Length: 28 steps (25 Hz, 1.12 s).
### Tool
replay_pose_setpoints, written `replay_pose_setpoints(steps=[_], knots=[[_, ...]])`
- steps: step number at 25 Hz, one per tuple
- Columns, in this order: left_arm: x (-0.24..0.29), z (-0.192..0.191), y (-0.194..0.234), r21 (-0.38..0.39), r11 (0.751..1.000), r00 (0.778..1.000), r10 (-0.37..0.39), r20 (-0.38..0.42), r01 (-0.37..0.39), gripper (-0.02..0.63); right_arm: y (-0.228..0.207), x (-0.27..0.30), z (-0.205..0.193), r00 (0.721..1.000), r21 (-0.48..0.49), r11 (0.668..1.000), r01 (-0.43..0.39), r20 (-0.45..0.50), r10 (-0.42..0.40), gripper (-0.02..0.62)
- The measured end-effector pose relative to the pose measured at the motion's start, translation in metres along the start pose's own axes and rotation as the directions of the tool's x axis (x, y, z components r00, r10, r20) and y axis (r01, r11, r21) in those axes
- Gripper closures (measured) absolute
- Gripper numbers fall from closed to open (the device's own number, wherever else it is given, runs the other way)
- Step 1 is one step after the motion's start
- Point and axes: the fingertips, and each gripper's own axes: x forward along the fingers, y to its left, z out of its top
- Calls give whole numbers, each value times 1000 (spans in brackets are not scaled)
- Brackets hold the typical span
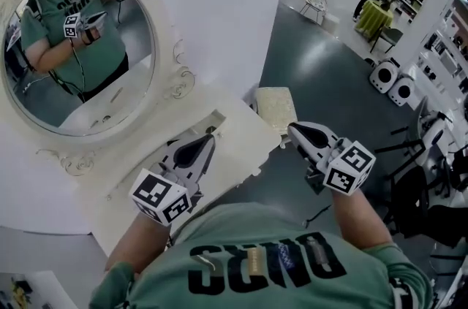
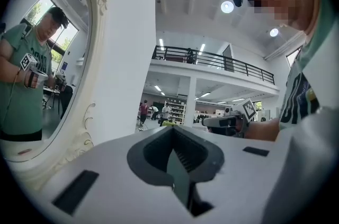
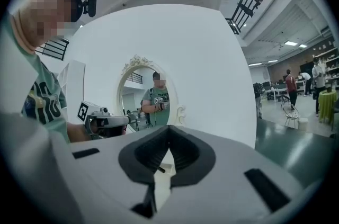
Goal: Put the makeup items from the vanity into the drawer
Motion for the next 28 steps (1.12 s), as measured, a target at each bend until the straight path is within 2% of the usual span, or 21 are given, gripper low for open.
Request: replay_pose_setpoints(steps=[28], knots=[[-7, 3, -6, 7, 1000, 1000, -5, 3, 5, 598, 13, 7, -3, 999, 2, 999, -45, -9, 45, 589]])
